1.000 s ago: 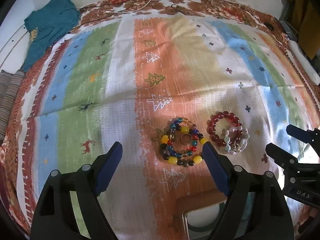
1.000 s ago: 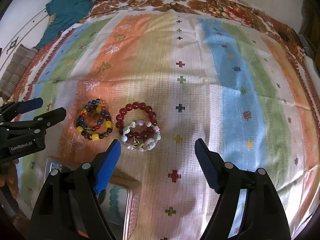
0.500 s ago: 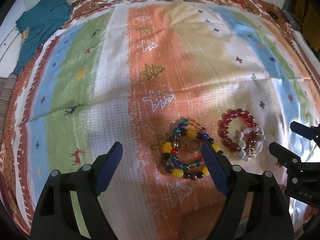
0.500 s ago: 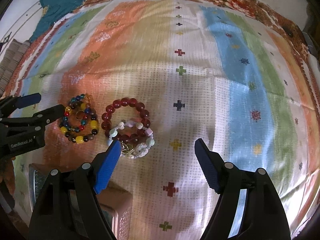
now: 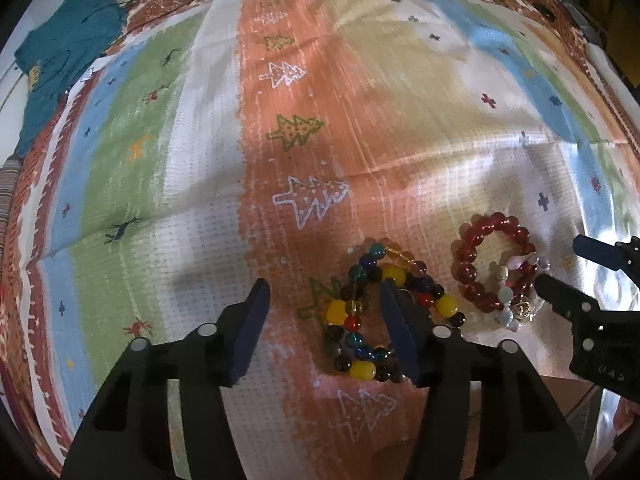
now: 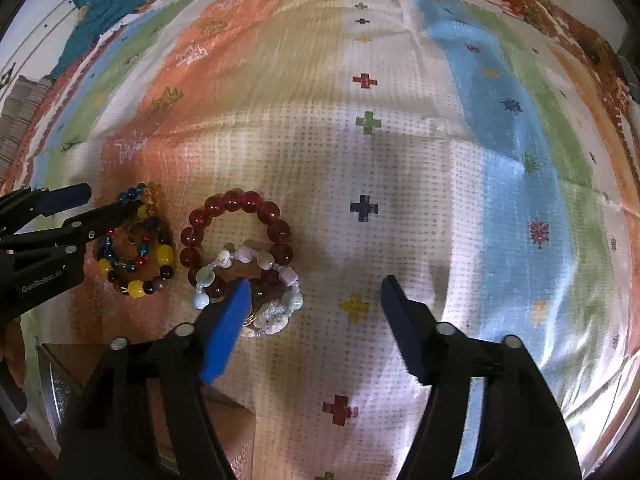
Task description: Organize jewelry
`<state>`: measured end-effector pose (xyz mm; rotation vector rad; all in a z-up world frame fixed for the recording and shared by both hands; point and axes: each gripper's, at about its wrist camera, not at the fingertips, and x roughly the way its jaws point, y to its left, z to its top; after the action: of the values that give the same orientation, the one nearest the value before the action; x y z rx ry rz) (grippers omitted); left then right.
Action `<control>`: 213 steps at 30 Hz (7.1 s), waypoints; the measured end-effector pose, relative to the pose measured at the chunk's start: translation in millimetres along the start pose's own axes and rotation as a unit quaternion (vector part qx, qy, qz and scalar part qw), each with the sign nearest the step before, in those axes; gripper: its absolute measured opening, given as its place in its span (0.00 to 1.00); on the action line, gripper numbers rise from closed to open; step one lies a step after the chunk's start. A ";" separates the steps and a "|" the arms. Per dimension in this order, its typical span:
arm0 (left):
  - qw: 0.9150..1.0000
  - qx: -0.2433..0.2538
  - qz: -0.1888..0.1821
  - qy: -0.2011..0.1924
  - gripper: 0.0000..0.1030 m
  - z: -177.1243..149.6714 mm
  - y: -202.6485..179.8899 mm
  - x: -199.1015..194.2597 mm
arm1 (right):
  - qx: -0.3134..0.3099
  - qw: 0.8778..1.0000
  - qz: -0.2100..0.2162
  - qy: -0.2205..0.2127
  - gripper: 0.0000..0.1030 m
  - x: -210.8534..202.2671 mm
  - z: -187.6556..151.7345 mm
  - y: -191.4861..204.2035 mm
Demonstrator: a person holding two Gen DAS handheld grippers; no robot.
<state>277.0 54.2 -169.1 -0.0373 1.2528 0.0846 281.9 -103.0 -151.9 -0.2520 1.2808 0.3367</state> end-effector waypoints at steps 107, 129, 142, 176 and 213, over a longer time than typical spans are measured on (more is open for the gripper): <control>0.989 0.022 -0.081 -0.123 0.09 -68.2 -34.9 -162.9 | -0.048 0.984 0.057 -0.164 0.09 -147.1 -60.0 46.6; 0.984 0.025 -0.100 -0.143 0.09 -112.4 -40.5 -188.6 | -0.061 0.984 0.064 -0.154 0.09 -155.1 -96.1 59.2; 0.988 -0.025 -0.077 -0.129 0.24 -108.0 -16.0 -178.9 | -0.057 0.990 0.034 -0.121 0.34 -136.6 -95.0 56.7; 0.995 -0.057 -0.007 -0.076 0.65 -61.4 2.6 -112.3 | 0.009 0.994 0.023 -0.106 0.66 -101.3 -50.1 21.5; 1.000 -0.024 0.007 0.008 0.67 -29.8 2.2 -17.7 | -0.006 0.999 -0.009 -0.039 0.66 -23.1 2.8 13.0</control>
<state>243.1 53.4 -161.6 -0.0704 1.2667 0.1267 273.7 -92.4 -128.9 -0.2579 1.1987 0.3359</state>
